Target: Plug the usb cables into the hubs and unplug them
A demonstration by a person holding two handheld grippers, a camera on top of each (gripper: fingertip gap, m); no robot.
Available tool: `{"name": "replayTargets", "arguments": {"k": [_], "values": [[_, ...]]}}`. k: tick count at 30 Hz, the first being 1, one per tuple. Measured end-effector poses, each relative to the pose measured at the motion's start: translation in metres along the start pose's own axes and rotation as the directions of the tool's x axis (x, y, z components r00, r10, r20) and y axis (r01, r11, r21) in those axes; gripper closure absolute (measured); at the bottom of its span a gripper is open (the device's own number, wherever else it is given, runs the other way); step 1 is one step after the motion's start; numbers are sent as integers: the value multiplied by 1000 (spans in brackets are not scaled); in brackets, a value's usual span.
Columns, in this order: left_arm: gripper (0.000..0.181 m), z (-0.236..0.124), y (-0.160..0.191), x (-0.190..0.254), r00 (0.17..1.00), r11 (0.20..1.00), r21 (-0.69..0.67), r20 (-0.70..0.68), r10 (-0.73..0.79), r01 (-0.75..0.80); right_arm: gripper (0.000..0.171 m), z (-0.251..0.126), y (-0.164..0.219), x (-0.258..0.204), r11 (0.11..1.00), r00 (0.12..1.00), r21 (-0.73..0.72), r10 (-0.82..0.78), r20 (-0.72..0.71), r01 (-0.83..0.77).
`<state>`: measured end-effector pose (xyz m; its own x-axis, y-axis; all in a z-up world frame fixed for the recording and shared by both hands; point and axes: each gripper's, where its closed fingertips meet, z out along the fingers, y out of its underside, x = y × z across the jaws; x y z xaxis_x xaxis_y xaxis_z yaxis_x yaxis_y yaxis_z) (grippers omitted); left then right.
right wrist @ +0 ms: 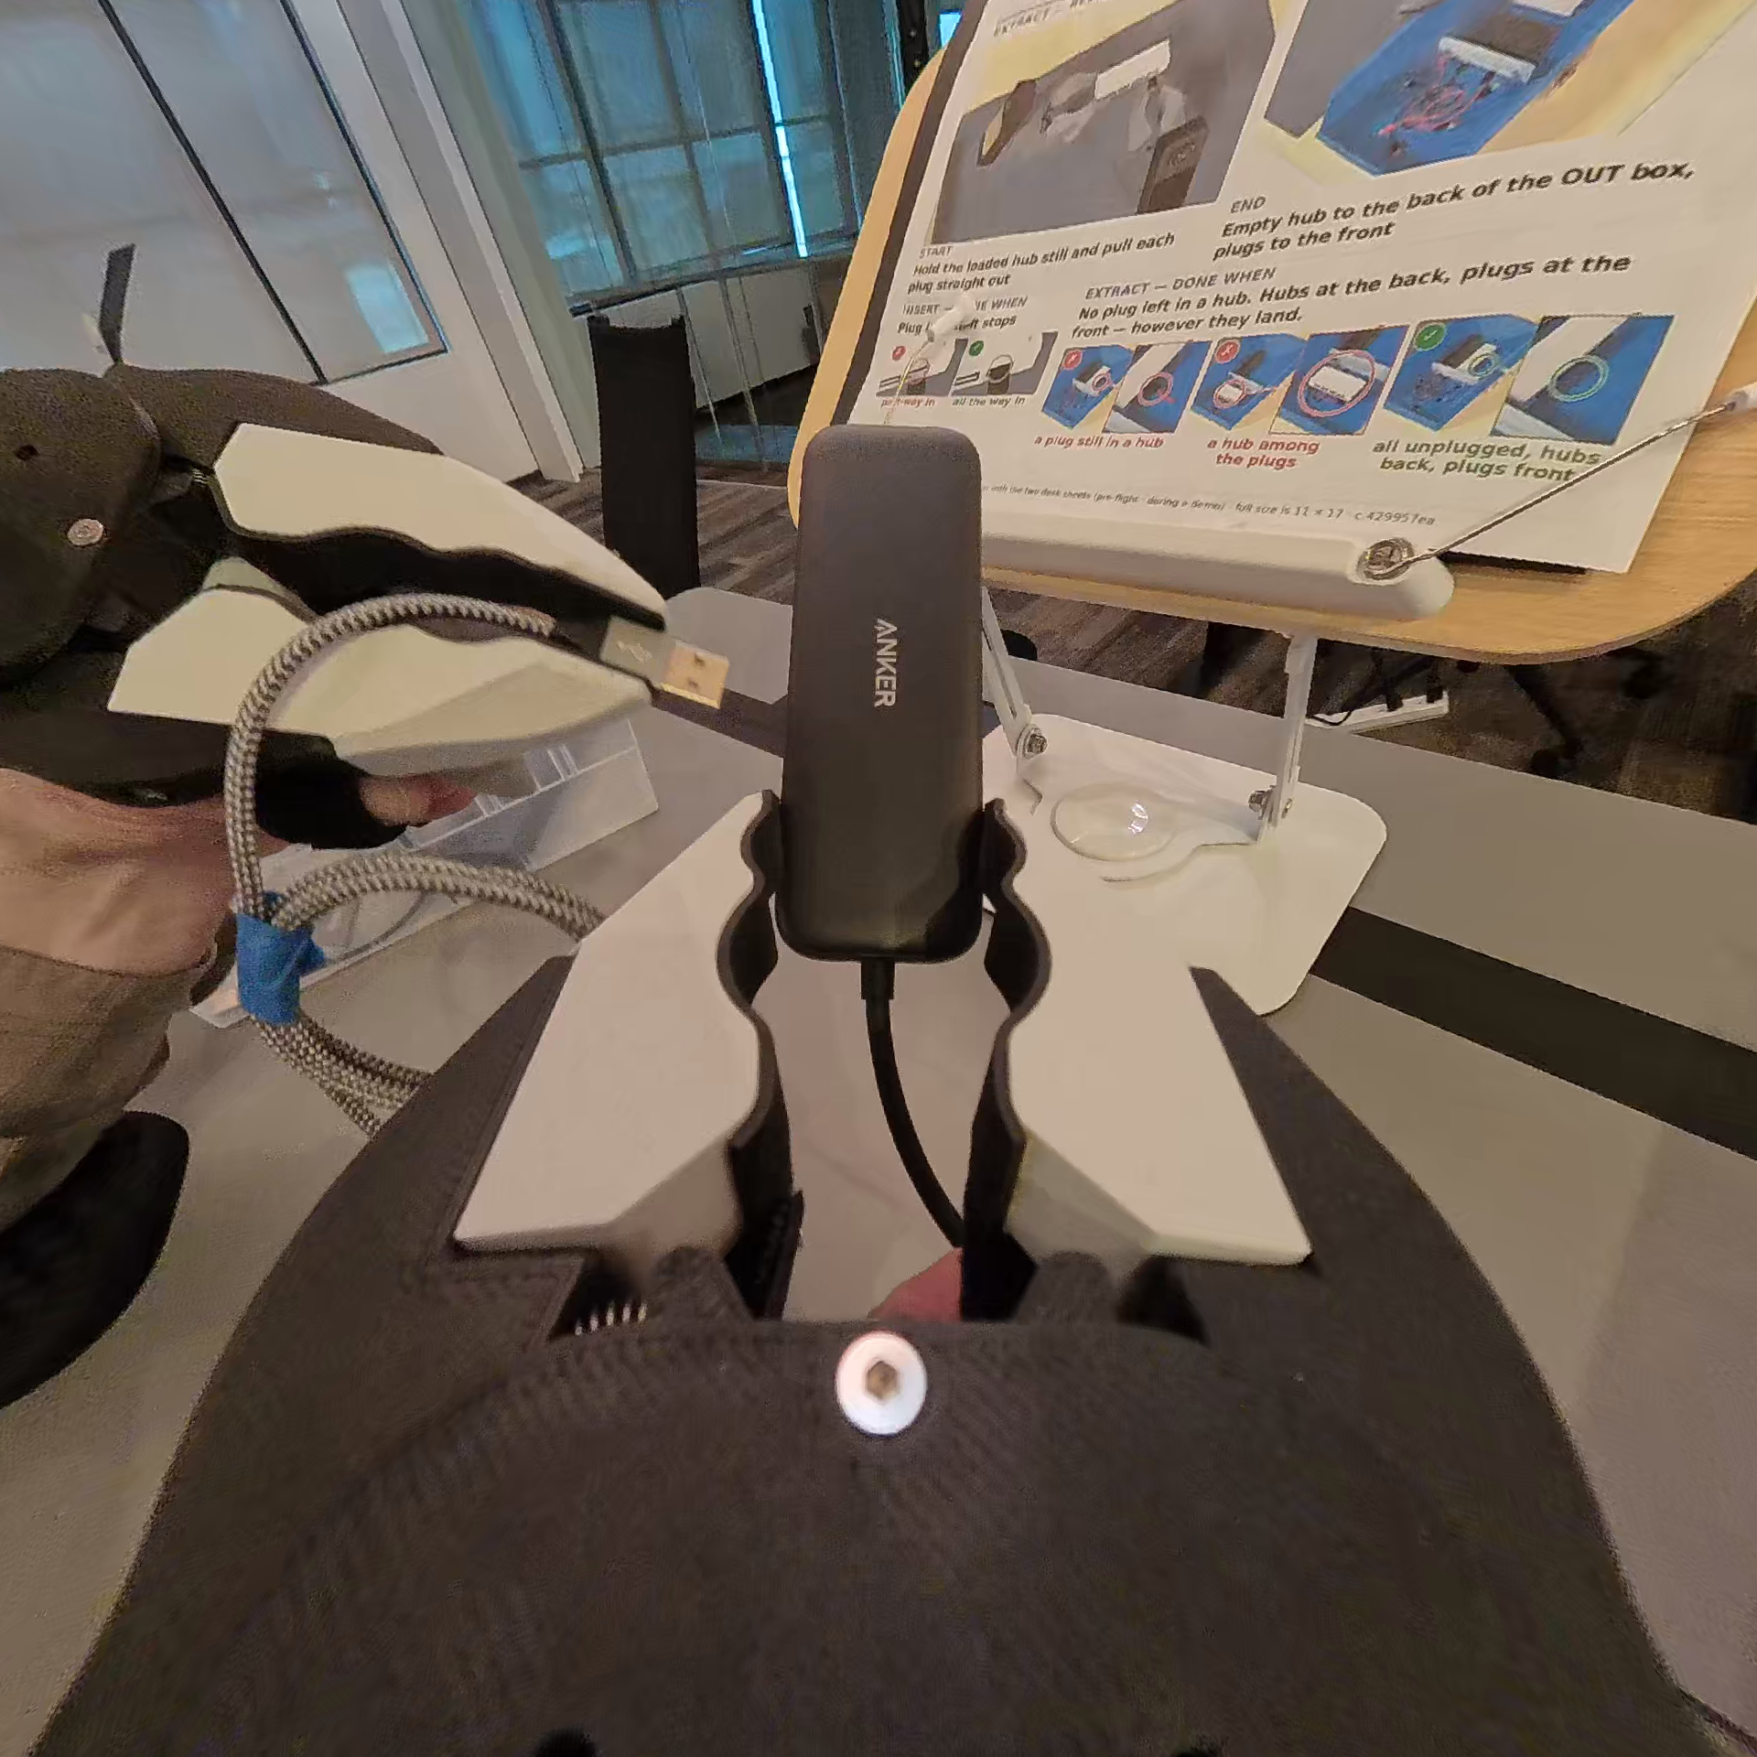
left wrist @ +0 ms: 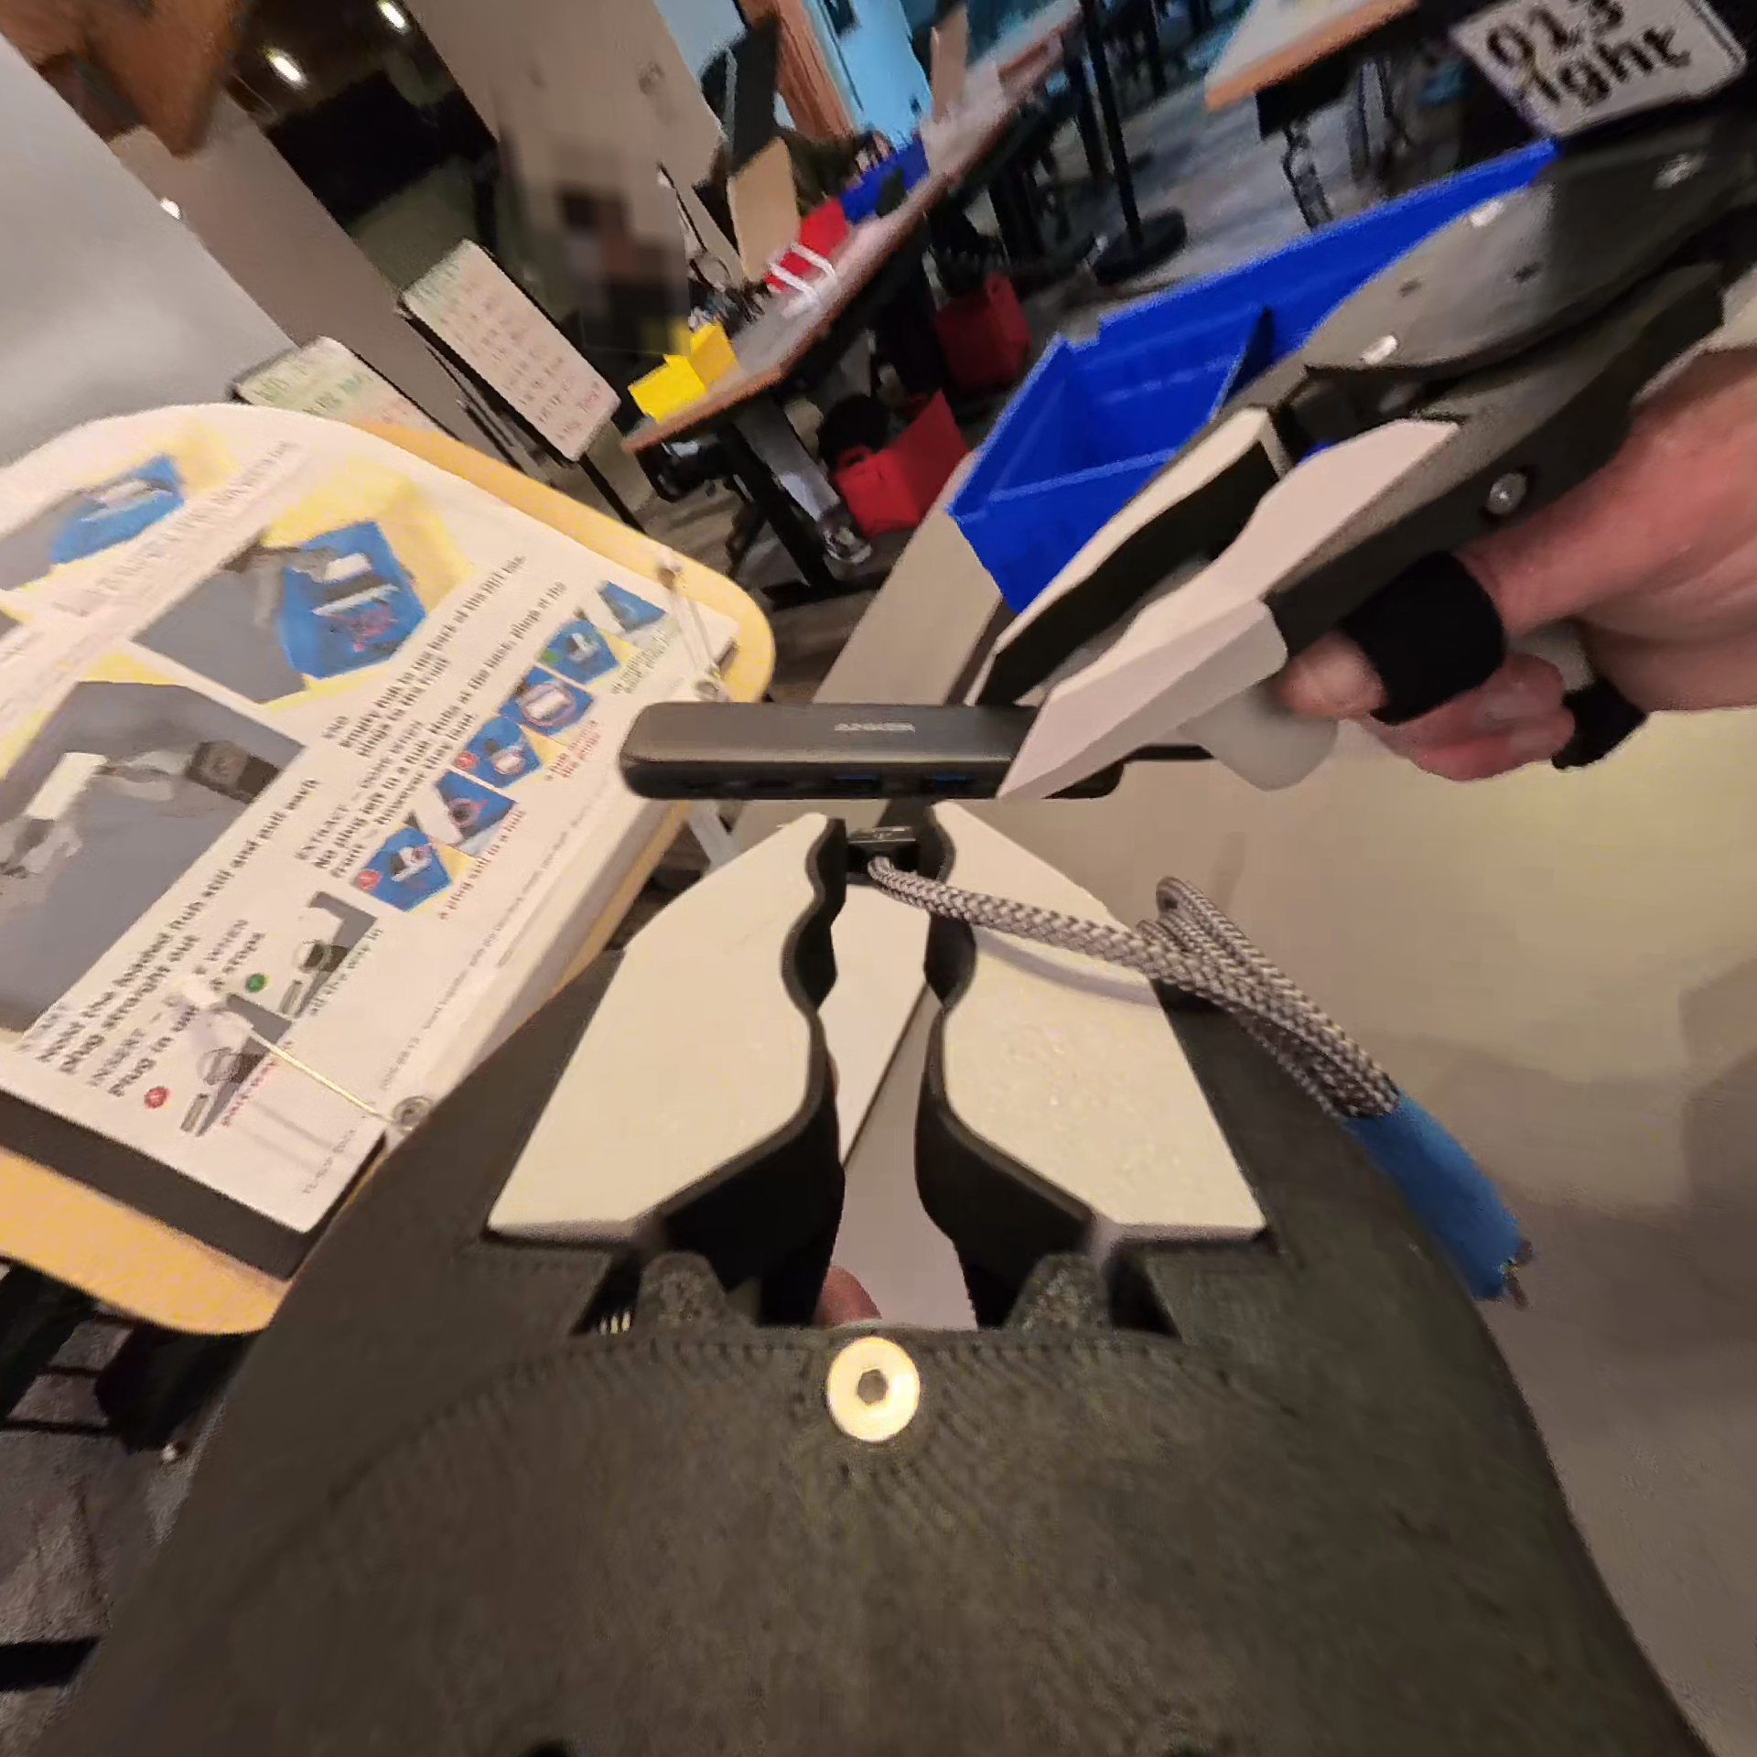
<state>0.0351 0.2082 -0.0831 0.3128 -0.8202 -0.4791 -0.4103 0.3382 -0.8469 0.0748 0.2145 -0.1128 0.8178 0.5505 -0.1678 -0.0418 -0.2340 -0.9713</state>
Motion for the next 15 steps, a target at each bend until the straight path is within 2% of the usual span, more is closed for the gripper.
{"name": "replayTargets", "arguments": {"k": [3,10,15], "values": [[167,-9,-17,-7,999,994,108,50,20,-25,132,-2,-3,0,999,999,8,41,20,-41],[167,-11,-33,-11,988,971,235,152,2,-38,132,-4,-7,1,991,990,24,128,61,-130],[167,0,-27,-5,988,969,245,133,-75,41,132,-6,-8,3,991,990,26,131,58,-132]]}}
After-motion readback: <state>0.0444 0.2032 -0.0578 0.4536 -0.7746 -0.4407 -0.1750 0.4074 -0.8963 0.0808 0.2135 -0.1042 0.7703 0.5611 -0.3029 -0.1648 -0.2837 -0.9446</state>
